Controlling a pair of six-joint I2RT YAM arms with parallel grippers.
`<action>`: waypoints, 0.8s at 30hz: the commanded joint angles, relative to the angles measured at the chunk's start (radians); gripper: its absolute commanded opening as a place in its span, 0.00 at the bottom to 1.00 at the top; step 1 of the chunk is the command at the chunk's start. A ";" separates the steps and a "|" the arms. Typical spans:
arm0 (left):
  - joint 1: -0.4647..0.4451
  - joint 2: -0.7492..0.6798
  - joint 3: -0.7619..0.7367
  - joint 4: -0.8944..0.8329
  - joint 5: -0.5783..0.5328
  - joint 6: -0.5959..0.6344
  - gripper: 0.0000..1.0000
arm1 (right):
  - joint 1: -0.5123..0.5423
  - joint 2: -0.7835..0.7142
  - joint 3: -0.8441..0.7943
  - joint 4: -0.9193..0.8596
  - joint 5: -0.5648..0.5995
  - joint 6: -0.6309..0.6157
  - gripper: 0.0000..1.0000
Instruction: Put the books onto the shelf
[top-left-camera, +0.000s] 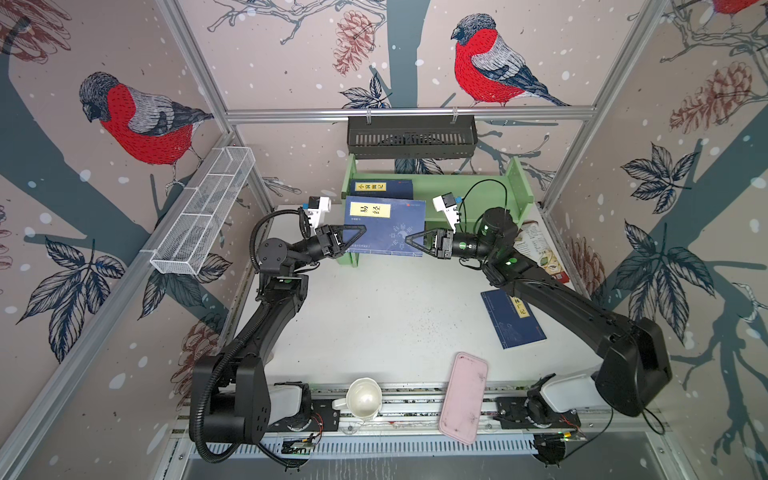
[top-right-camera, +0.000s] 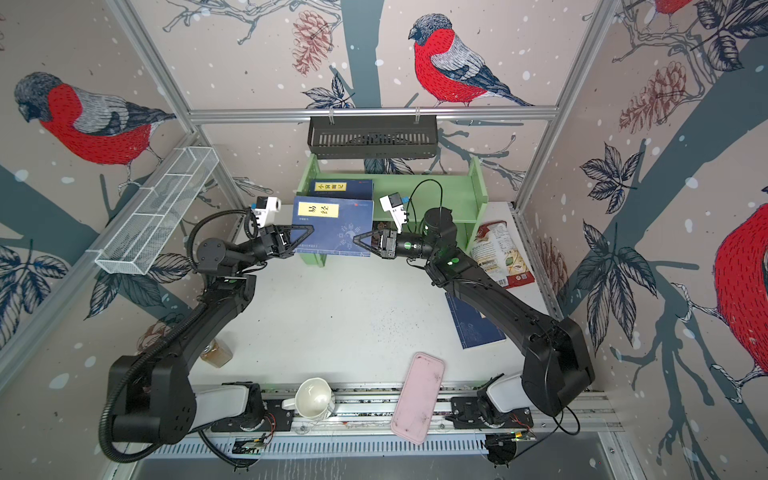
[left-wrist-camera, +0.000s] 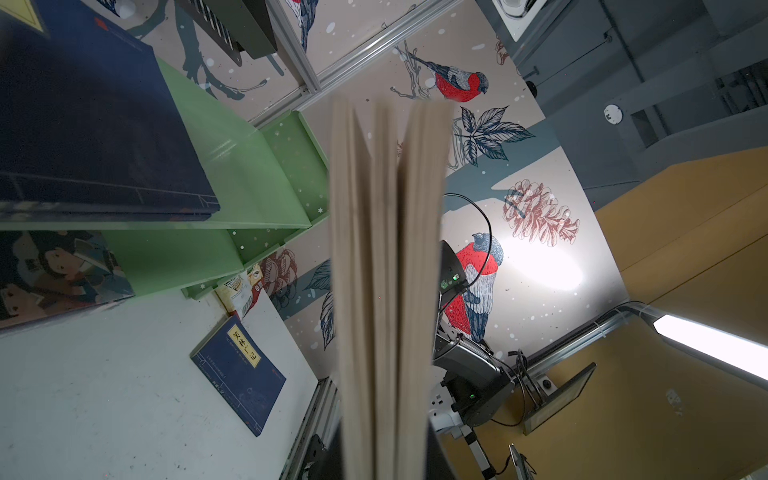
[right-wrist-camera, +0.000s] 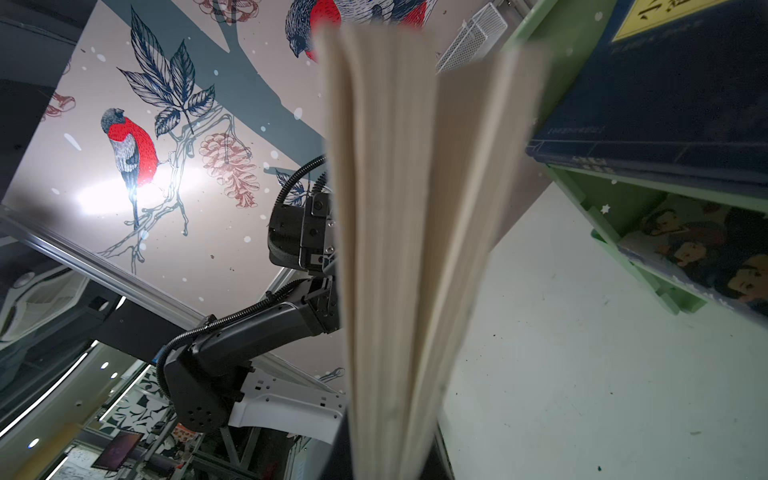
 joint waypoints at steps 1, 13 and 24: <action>0.023 -0.014 0.001 -0.048 -0.006 0.068 0.39 | -0.019 0.001 0.047 -0.020 0.004 -0.033 0.02; 0.120 -0.057 0.045 -0.221 0.023 0.223 0.66 | -0.171 0.081 0.292 -0.385 -0.064 -0.208 0.01; 0.120 -0.062 0.078 -0.222 0.035 0.230 0.66 | -0.197 0.315 0.547 -0.500 -0.155 -0.181 0.01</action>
